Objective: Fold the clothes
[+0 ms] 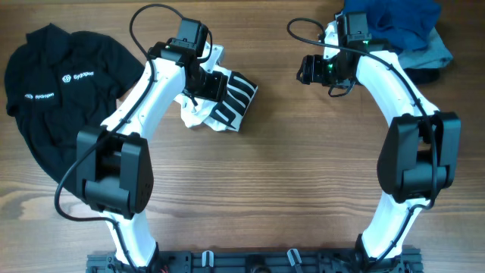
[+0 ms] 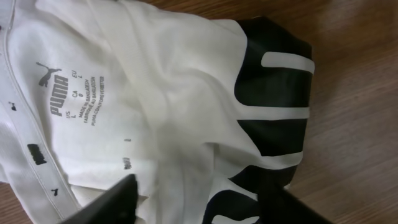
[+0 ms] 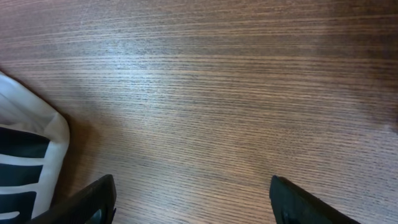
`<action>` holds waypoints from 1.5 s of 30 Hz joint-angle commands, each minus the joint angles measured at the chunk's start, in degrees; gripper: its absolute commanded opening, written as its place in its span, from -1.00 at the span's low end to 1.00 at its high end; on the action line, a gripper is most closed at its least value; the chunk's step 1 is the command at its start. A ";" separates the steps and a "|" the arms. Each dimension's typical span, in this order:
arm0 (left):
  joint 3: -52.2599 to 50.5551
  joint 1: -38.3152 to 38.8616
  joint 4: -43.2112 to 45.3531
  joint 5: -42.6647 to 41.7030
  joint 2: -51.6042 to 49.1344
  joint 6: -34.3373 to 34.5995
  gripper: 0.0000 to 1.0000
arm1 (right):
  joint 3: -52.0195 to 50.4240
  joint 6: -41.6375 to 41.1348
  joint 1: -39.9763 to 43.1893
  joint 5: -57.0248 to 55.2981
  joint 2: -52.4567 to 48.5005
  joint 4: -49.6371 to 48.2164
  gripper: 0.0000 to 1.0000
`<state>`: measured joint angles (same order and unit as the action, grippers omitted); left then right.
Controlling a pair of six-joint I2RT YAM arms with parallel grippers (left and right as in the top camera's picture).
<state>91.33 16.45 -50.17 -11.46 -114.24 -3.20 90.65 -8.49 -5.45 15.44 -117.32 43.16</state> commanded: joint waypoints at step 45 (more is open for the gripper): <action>10.16 -12.44 2.34 15.61 -0.74 12.66 1.00 | 0.85 5.14 -4.94 19.28 2.03 -9.31 0.58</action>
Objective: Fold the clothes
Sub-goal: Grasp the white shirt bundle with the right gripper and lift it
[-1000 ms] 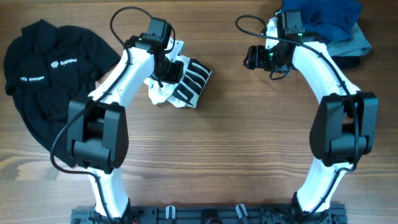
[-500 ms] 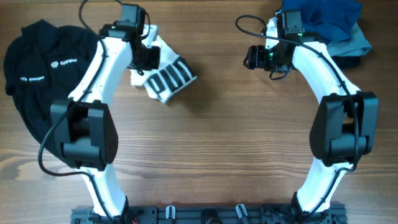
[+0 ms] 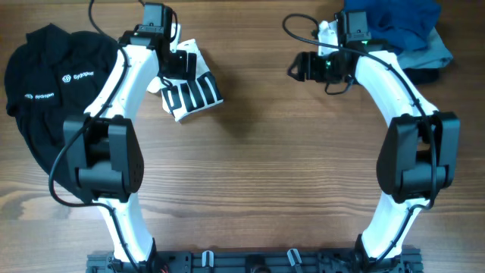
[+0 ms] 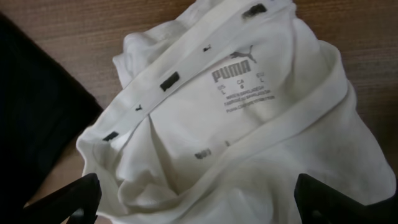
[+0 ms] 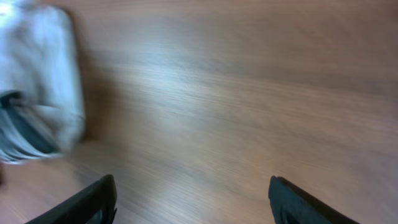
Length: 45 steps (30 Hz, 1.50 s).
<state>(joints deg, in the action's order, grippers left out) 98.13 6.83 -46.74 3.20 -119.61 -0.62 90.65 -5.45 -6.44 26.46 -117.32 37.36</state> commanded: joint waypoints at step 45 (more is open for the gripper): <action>3.72 -20.85 -7.98 -4.22 17.44 23.41 1.00 | 0.96 -4.28 -15.30 -29.77 -17.55 -4.68 0.96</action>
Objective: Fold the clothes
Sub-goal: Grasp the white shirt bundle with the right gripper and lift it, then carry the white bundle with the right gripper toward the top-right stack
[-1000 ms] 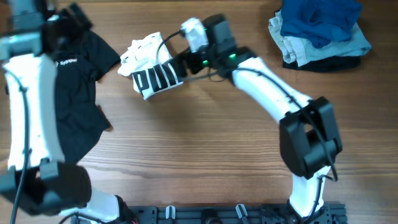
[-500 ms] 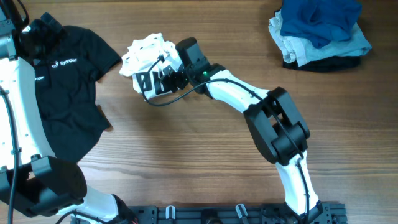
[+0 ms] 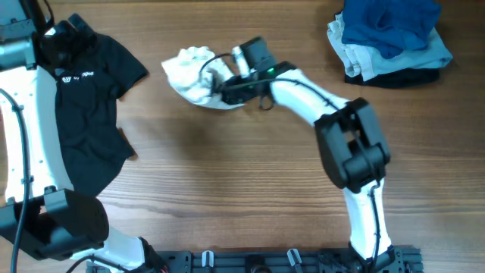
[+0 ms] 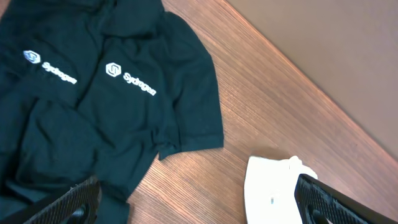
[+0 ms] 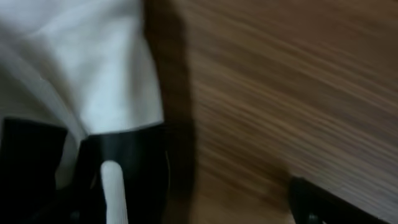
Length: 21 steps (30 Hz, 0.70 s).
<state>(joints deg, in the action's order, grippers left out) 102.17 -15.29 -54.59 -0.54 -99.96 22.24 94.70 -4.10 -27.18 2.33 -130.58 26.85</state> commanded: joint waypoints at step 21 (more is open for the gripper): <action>-0.59 4.57 -0.11 -0.48 -5.81 0.52 1.00 | -3.08 3.98 14.71 0.79 22.10 18.18 1.00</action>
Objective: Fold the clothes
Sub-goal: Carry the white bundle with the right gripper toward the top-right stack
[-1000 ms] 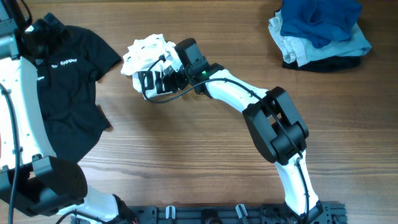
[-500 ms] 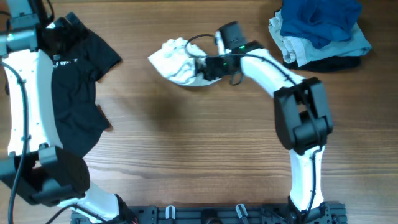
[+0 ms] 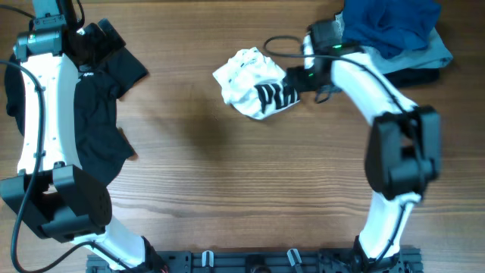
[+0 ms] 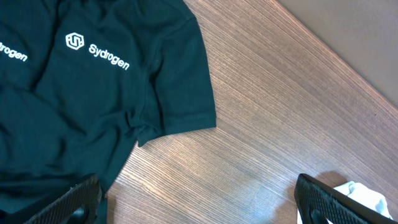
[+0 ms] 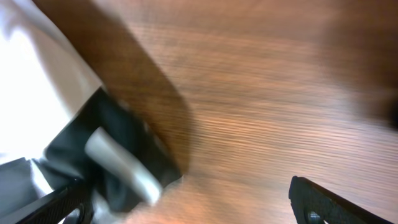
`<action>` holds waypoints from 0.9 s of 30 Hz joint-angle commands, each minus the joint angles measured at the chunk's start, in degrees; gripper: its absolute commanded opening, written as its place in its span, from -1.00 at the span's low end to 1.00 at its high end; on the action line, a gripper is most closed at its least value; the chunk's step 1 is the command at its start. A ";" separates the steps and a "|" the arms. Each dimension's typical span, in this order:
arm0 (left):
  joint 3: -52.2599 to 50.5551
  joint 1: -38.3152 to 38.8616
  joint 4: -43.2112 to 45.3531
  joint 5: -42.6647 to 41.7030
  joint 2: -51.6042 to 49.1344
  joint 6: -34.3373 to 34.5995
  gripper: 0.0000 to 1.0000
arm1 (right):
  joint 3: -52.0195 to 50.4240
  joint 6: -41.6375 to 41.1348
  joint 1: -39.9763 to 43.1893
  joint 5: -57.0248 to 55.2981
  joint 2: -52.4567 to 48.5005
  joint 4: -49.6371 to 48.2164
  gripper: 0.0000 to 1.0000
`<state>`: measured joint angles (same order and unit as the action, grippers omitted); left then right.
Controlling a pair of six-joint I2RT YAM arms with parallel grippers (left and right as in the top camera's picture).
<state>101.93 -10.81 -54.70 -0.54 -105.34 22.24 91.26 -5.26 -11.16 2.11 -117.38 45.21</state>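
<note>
A crumpled white garment with black print [image 3: 254, 91] lies on the table, upper middle. My right gripper [image 3: 294, 80] is at its right edge, open; in the right wrist view [image 5: 199, 208] the garment's black-and-white edge [image 5: 106, 155] lies by the left finger [image 5: 65, 205]. A black shirt with white "Sydrogen" logos [image 3: 87, 114] is spread at the far left. My left gripper [image 3: 98, 36] hovers above its top, open [image 4: 199, 205] over bare wood beside the shirt's sleeve [image 4: 180, 93].
A pile of blue, grey and dark clothes [image 3: 394, 34] sits at the top right corner, just behind my right arm. The wooden table [image 3: 242, 182] stretches in front of both garments. A corner of the white garment [image 4: 364, 198] shows beside the left gripper's right finger.
The white garment lies further right, toward the table's middle, and my right gripper has moved right with it. My left gripper has shifted a little right above the black shirt.
My left gripper was over the white garment left of centre while the right gripper waited by the pile. Then the garment lay further left beside the bunched black shirt. Later the left arm hung over the spread black shirt and the right gripper reached the garment, now further right.
</note>
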 commanded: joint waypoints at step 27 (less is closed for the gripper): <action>-0.35 -6.88 -1.90 0.81 -0.44 0.50 1.00 | 0.33 13.97 -21.84 -0.81 -10.27 -17.51 0.99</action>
<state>101.93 -17.54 -56.62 -0.27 -105.34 22.24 91.53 6.79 -32.86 2.37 -124.38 28.75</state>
